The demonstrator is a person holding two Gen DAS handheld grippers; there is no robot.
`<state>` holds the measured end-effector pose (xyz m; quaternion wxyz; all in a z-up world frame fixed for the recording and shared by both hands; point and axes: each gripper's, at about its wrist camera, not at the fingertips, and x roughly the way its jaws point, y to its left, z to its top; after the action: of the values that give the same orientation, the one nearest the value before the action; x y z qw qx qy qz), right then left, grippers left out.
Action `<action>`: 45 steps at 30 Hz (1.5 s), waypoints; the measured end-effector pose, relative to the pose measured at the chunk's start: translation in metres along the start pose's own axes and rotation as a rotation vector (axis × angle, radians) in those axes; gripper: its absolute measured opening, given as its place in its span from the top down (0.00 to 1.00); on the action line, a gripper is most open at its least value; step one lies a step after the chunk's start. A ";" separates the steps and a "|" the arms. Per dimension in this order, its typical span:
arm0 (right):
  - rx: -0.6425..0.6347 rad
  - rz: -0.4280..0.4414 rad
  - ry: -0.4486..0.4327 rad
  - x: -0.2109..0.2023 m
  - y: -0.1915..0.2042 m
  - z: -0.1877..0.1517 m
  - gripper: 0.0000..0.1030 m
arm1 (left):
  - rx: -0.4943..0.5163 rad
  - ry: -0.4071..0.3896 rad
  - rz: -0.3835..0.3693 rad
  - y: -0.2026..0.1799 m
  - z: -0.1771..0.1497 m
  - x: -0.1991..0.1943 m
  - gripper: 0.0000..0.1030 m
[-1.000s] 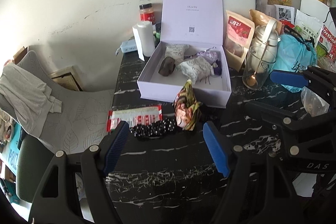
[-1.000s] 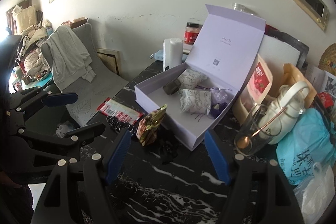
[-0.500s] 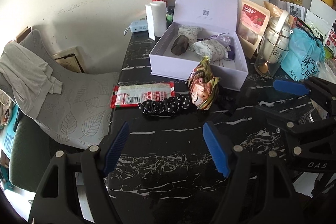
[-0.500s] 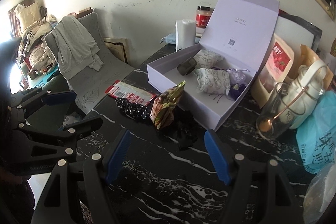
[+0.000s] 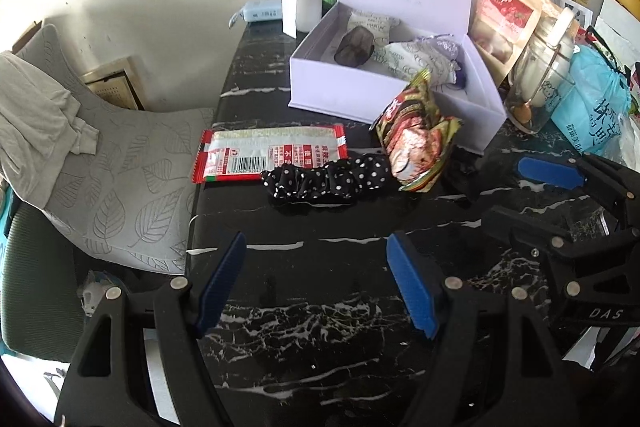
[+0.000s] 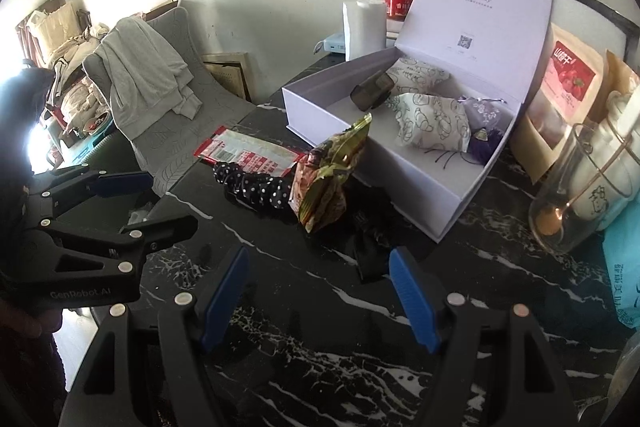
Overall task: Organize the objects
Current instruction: 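Withdraw both open tools from the box toward the scrunchie and snack bag, then grasp the black polka-dot scrunchie with the left tool while the right tool grasps the snack bag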
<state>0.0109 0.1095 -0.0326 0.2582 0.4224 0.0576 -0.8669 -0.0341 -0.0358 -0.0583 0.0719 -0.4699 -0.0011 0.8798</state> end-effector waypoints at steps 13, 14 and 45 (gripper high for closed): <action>0.016 -0.058 0.080 0.045 -0.024 0.004 0.29 | 0.061 0.027 -0.009 0.005 0.022 0.042 0.30; 0.003 -0.070 0.082 0.047 -0.024 0.004 0.29 | 0.075 0.022 -0.004 0.003 0.023 0.043 0.30; 0.028 -0.067 0.136 0.064 -0.039 0.002 0.77 | 0.298 0.035 -0.052 -0.024 0.018 0.063 0.60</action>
<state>-0.0428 0.1173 -0.0846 0.2186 0.4818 0.0768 -0.8451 -0.0802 -0.0027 -0.0989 0.1634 -0.4693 0.1186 0.8596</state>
